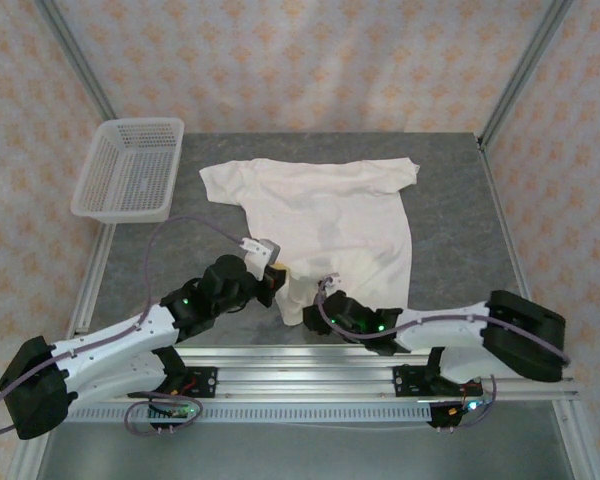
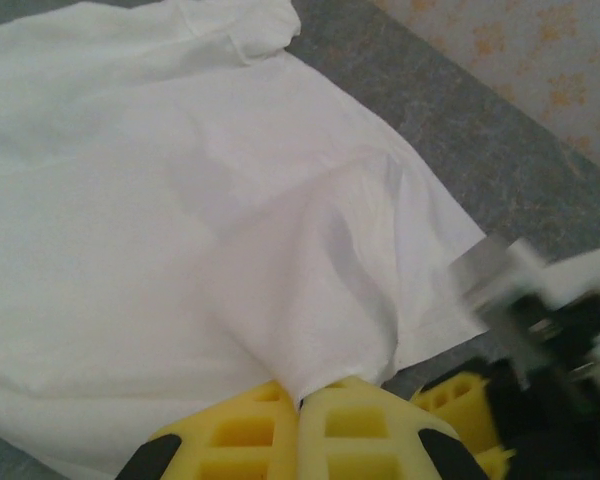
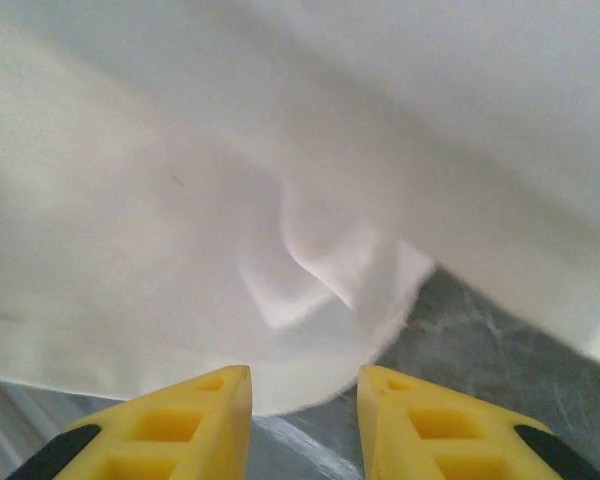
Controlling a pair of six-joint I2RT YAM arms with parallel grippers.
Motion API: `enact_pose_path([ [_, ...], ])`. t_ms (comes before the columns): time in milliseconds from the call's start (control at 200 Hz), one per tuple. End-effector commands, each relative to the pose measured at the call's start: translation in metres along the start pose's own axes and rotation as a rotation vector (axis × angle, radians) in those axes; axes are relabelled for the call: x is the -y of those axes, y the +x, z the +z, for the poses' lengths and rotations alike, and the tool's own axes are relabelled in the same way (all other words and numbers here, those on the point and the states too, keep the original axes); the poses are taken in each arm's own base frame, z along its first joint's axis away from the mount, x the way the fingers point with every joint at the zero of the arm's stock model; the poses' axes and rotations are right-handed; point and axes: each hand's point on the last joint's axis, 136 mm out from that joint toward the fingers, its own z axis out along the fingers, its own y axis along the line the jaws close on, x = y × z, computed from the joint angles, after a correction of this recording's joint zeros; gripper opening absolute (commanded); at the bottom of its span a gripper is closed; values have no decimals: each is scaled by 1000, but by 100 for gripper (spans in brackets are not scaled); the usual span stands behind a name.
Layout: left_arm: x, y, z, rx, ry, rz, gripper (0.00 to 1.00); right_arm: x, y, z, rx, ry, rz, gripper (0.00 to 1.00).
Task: Fold the inside-out t-shirt
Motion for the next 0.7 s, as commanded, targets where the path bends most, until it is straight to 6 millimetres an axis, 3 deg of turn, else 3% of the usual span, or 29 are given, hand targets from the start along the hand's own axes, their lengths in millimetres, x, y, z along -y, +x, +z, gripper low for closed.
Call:
enact_pose_path([
  [0, 0, -6, -6, 8, -3, -14, 0, -6, -36, -13, 127, 38, -54, 34],
  [130, 2, -12, -8, 27, 7, -19, 0, -10, -58, -1, 189, 64, -59, 35],
  [240, 4, -19, -10, 28, 8, -33, 0, -22, -58, 24, 187, 14, -67, 35],
  [315, 7, -22, -11, 28, 19, -34, 0, -15, -60, 38, 197, 78, -104, 35],
  [425, 7, -26, -15, 41, 22, -34, 0, 33, -87, 35, 278, 301, -81, 35],
  [535, 5, -26, -21, 41, 15, -27, 0, 93, -119, 0, 442, 467, 36, 36],
  [696, 8, -25, -31, 57, 35, -12, 0, 162, -133, -47, 541, 660, 187, 36],
])
